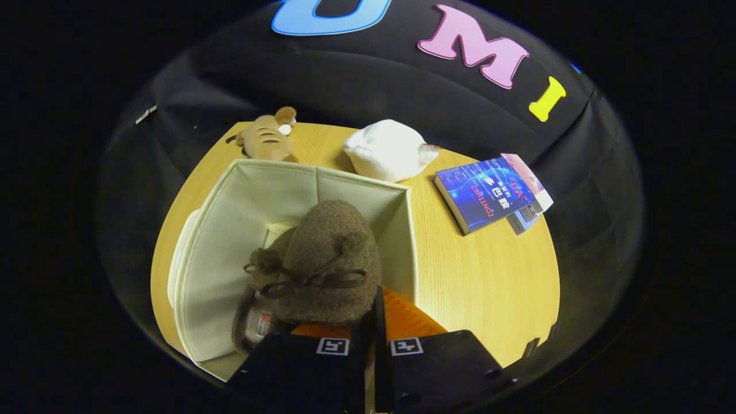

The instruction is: Open the storage box then place both shoes into the box .Put the left shoe in first, then the right shoe, with the right side of both shoes facing outward in a uniform manner.

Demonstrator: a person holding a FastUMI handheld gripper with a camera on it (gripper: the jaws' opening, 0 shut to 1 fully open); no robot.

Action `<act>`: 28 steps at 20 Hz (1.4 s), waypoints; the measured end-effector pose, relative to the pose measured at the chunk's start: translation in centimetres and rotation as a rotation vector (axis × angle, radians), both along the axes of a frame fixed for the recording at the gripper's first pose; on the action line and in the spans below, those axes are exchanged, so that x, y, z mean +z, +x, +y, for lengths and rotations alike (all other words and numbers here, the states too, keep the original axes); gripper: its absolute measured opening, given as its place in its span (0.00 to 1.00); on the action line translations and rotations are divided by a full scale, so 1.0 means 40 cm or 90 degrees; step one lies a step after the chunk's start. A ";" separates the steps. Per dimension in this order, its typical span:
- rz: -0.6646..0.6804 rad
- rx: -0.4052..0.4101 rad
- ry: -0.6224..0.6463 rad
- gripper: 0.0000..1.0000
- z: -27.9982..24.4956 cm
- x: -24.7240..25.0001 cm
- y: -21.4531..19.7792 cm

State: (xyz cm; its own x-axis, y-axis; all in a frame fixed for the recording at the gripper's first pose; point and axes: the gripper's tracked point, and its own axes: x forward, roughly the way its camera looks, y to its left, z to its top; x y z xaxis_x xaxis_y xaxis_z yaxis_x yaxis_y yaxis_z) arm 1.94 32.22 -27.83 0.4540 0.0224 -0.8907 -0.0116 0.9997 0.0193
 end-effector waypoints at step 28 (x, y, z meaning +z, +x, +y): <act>-0.422 -0.024 0.159 0.98 -0.476 0.462 0.020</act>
State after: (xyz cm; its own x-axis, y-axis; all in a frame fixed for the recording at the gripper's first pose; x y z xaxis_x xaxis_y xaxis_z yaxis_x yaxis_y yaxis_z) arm 2.73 13.16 -9.36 0.9032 0.1635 -0.3969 -0.0653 0.9662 0.2495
